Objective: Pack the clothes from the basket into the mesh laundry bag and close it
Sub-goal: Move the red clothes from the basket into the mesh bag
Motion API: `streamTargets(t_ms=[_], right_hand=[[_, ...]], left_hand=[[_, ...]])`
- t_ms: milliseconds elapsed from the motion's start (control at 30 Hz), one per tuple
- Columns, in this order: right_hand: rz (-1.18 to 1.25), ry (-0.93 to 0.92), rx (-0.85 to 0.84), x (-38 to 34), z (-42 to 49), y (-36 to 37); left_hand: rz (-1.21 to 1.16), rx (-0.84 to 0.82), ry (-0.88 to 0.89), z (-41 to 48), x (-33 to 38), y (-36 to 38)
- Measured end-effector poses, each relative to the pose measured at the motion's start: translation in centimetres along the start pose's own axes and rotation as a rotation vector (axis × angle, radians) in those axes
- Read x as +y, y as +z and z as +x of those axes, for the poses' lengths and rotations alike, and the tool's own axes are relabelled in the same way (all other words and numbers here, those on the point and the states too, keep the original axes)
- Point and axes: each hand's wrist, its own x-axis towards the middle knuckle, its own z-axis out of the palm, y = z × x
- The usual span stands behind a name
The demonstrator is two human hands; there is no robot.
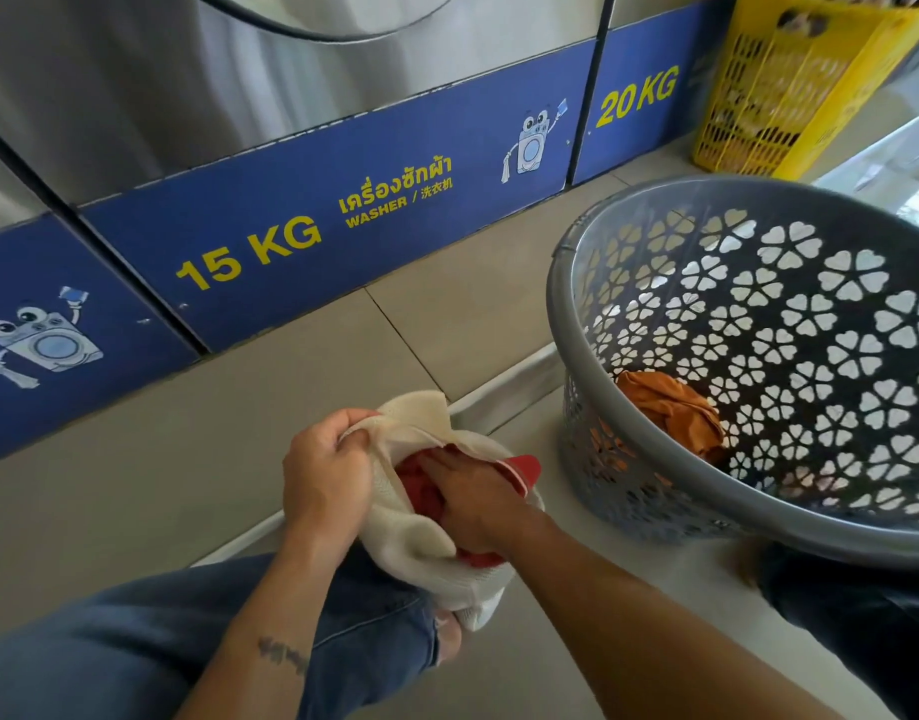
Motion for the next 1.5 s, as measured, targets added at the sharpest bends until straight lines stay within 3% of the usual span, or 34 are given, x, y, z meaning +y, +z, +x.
streamTargets(t_ms=[133,233,333,400,433,667,867,1033,1167,1267,1500], right_hand=[[0.042,-0.027,0.061,-0.7,0.2,-1.4],[0.114,-0.064,0.284,-0.8,-2.7,-2.5],[0.168,0.247,0.507,0.8,-6.3,-2.2],[0.279,0.443,0.424,1.7,-7.3,-1.7],[0.331,0.454,0.358,1.7,-7.5,-1.4],[0.435,0.166,0.133,-3.2,-5.4,0.2],[0.385,0.282,-0.087,-1.1,-2.2,1.3],[0.258,0.353,-0.265,0.9,-0.9,-2.1],[-0.051,0.370,-0.222,1.0,-4.0,-5.8],[-0.105,0.424,-0.123,0.8,-7.7,-8.2],[-0.271,0.512,-0.191,-1.3,-10.9,-8.9]], left_hand=[[0.119,0.036,0.061,0.2,0.5,0.5],[0.168,0.030,0.084,0.6,0.2,0.6],[0.191,0.002,0.062,0.7,-0.1,0.6],[0.201,-0.056,0.042,0.5,0.1,0.7],[0.200,-0.083,0.037,0.4,0.1,0.7],[0.262,-0.148,0.080,0.0,0.2,0.5],[0.165,-0.089,0.059,1.2,-0.6,-0.1],[0.189,0.007,0.078,1.3,-0.2,0.3],[0.210,0.023,0.112,1.1,0.4,0.6],[0.231,-0.017,0.150,0.7,0.6,0.5],[0.268,-0.199,0.174,-1.1,1.3,-0.1]])
